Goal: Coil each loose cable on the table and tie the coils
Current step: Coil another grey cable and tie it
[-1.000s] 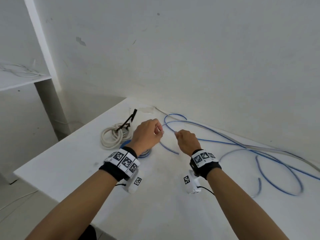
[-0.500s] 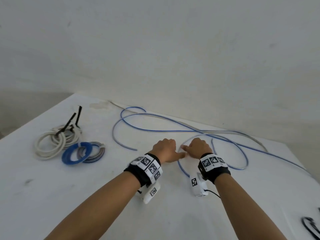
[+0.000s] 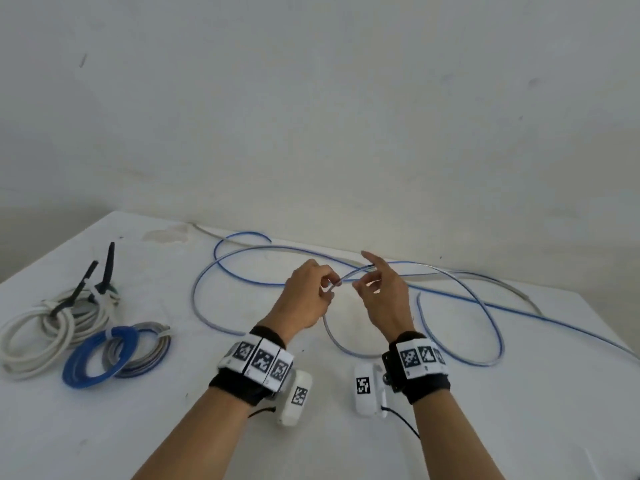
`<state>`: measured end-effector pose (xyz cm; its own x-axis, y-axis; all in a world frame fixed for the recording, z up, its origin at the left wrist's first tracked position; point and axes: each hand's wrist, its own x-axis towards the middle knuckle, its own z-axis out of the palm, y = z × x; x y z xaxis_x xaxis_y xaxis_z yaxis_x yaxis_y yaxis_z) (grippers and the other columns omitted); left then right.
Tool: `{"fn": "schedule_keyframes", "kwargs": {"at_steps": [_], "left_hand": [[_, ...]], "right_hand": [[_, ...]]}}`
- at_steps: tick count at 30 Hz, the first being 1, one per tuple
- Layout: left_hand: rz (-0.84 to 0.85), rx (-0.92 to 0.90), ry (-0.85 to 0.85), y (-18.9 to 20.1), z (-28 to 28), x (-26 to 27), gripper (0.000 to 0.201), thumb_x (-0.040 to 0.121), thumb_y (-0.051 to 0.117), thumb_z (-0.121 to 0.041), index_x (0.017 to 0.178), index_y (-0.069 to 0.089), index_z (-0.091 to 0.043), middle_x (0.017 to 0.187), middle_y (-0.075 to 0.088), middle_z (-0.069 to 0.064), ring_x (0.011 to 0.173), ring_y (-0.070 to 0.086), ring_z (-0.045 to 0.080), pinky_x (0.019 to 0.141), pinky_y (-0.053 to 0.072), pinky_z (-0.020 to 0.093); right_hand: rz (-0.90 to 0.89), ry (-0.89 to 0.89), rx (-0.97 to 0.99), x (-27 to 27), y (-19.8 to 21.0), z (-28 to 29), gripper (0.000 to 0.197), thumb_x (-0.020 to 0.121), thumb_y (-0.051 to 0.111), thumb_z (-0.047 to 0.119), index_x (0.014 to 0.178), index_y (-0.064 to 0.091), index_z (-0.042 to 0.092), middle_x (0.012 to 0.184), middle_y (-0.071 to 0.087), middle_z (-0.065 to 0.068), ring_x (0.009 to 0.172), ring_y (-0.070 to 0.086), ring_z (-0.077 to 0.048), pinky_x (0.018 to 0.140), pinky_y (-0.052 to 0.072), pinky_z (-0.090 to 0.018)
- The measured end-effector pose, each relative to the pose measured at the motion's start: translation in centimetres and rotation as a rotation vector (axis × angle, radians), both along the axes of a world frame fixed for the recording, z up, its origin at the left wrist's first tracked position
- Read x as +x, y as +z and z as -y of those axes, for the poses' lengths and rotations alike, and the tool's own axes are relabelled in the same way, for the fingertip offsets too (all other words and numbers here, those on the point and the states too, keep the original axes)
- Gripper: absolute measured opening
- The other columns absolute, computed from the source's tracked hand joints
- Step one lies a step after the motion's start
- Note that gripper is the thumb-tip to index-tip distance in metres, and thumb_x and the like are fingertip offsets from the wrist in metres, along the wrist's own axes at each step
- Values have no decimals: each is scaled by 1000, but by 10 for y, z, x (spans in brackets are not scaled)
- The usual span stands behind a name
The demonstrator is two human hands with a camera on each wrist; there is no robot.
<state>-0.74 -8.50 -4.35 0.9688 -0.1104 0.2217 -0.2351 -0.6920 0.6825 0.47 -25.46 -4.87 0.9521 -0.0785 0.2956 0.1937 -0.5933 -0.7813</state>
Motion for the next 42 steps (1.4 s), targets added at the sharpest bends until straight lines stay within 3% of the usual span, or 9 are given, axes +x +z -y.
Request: {"fn": "schedule_keyframes", "kwargs": {"at_steps": [5,12,16,19,22,24,29,35,42], "left_hand": [[75,-344,-38,19,-32,-3,13,92,70,-6,98,73,-17,89,70,-5,71,70,16,66,61,33],[110,-668,68,51,-85,-13,18,96,67,-9,112,75,-11,91,71,12,68,66,14,59,62,33],[67,-743,48,54,-84,-17,19,97,66,-9,113,74,-10,91,67,11,65,60,14,54,55,28],[43,-762,29,56,-80,-18,19,97,65,-9,113,74,-9,91,66,8,66,59,15,54,54,27],[58,-833,48,58,-75,-20,18,98,64,-10,113,74,-9,88,66,4,66,58,14,54,54,25],[88,-893,79,60,-71,-21,18,99,63,-11,113,73,-8,89,65,6,65,58,14,54,54,24],[108,-980,72,65,-61,-24,19,98,64,-10,114,73,-6,90,62,8,65,58,14,54,52,23],[55,-1047,13,67,-55,-27,29,94,68,-5,122,69,-8,96,72,4,75,65,15,64,55,24],[-86,-1059,-2,64,-52,-26,36,96,66,-9,131,62,-8,108,78,5,86,74,17,71,57,24]], "right_hand": [[78,-162,-214,-8,19,-14,28,97,63,36,126,65,34,68,58,8,84,63,-23,68,38,-31],[127,-315,-435,-12,23,-9,21,101,57,41,99,71,26,87,66,1,86,58,-25,79,24,-36],[248,-141,-259,-11,22,-11,11,95,70,32,90,71,22,95,61,6,87,55,-15,84,31,-30],[41,128,126,-15,31,-17,22,96,68,34,112,65,21,98,71,9,88,66,-2,82,42,-20],[357,-99,-24,-21,31,-25,31,96,69,36,122,62,22,113,62,11,105,55,-6,94,36,-25],[503,-213,-84,-26,36,-28,17,96,69,38,103,65,23,94,64,12,87,54,-10,83,37,-30],[-7,-32,-16,-25,39,-27,42,90,59,66,104,55,26,68,72,5,78,68,-11,72,49,-35],[18,134,396,-28,49,-26,28,98,66,18,126,58,19,87,77,-2,68,73,-19,67,58,-31],[127,178,589,-39,67,-28,34,103,59,12,135,57,22,90,74,-11,67,73,-25,56,59,-30]]}}
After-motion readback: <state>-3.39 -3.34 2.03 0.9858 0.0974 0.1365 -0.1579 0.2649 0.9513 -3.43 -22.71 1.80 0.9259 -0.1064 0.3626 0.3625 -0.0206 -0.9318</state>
